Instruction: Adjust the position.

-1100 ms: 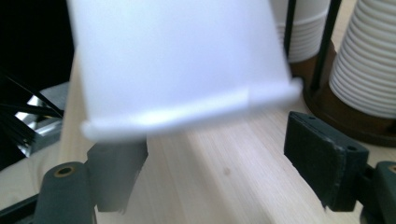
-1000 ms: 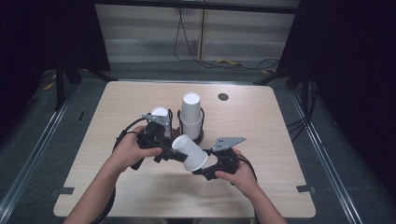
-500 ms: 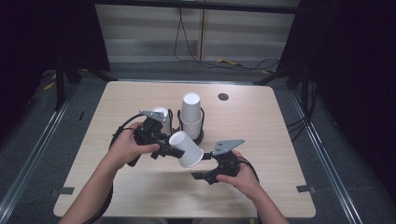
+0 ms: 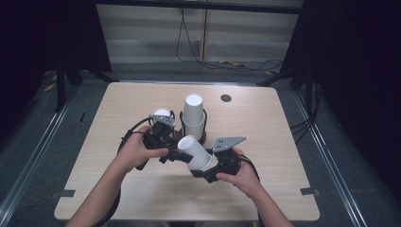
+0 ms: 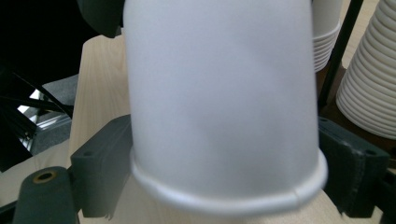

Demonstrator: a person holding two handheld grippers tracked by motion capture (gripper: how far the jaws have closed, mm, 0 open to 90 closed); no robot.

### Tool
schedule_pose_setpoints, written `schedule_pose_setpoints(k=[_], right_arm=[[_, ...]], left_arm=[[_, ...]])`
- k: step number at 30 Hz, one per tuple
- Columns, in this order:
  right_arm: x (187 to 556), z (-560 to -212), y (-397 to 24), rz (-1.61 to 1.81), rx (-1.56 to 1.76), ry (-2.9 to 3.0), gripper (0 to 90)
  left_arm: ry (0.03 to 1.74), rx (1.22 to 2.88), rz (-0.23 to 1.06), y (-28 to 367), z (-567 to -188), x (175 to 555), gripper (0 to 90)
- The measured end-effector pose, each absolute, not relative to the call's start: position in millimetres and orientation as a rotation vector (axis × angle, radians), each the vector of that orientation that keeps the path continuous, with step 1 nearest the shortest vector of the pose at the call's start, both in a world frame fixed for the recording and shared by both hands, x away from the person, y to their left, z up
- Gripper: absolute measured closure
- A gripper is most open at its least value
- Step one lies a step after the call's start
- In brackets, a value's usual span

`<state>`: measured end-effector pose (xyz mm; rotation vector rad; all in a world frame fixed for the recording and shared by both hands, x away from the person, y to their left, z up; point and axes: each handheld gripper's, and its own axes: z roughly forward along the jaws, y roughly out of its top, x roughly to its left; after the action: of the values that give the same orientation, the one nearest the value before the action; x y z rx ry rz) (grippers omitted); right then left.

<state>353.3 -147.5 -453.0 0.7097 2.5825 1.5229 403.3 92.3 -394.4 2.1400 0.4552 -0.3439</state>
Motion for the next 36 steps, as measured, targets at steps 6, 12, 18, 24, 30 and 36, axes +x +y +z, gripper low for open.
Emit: schedule_pose_setpoints(k=[6,12,18,24,30,36], right_arm=[[353,-454,-149,1.524,0.693,2.614,19.8],[353,-452,-151,1.466,0.666,2.653,27.7],[354,-450,-154,1.427,0.657,2.689,30.0],[356,-447,-154,1.379,0.628,2.719,31.0],[357,-445,-158,1.297,0.596,2.771,31.0],[357,-444,-158,1.259,0.577,2.802,30.6]], left_arm=[[0.459,2.131,-0.350,91,-399,402,33.9],[0.447,2.121,-0.358,93,-405,401,33.8],[0.432,2.173,-0.330,95,-413,396,34.6],[0.450,2.225,-0.273,101,-419,394,28.7],[0.376,2.292,-0.168,104,-415,388,25.8],[0.316,2.287,-0.140,96,-405,386,24.3]])
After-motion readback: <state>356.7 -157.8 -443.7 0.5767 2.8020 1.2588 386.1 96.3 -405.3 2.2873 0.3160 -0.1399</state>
